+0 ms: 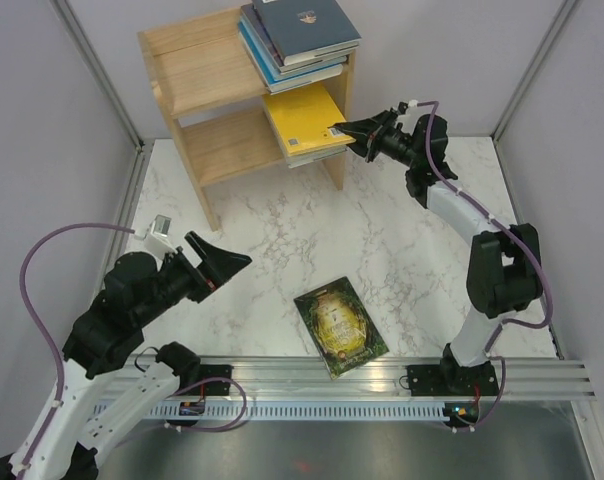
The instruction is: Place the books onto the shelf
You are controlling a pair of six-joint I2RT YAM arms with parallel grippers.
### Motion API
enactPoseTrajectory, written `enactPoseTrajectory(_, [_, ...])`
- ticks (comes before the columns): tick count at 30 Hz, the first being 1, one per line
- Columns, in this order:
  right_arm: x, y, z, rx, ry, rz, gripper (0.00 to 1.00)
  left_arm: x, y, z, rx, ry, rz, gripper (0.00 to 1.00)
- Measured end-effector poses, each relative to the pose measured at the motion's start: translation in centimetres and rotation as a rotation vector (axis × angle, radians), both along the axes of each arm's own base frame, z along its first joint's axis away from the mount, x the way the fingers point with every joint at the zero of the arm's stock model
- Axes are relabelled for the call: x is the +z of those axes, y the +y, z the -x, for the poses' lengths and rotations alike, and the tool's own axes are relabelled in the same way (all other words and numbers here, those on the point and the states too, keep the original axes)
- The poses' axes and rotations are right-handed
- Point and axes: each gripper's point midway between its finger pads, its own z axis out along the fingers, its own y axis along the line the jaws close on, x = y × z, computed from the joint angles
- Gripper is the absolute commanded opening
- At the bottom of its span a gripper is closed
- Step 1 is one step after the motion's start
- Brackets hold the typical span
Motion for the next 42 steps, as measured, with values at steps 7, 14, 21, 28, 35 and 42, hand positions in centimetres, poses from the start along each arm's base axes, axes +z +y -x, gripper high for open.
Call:
enactPoseTrajectory(7, [-2.6,0.7,-4.7,-0.017,0.039,-0.011,0.0,-0.1,1.7,1.1,0.048,-0.001,-0.021,1.0])
enactPoseTrajectory(14, [-6.8,0.9,-7.2,-0.032,0.114,-0.02,0.4,0.0,3.0,1.6,0.092,0.004,-0.044,1.0])
enactPoseTrajectory(21, [-2.5,0.0,-6.6,-0.034,0.014,-0.07,0.98,-0.6,4.0,2.3,0.12,0.018,-0.066,1.0])
enactPoseTrajectory(28, [-4.3,-1.6,-5.4,-0.055,0.04,-0.046,0.98,-1.1,4.6,2.7,0.137,0.027,-0.08,1.0])
enactPoseTrajectory(35, [-7.3,-4.2,-3.4,-0.061,0.118,0.011,0.98,-1.3,4.8,2.8,0.144,0.035,-0.084,1.0])
enactPoseTrajectory(42, [-10.3,-4.2,-1.9,-0.019,0.183,0.067,0.98,-1.7,4.7,2.8,0.141,0.049,-0.088,1.0])
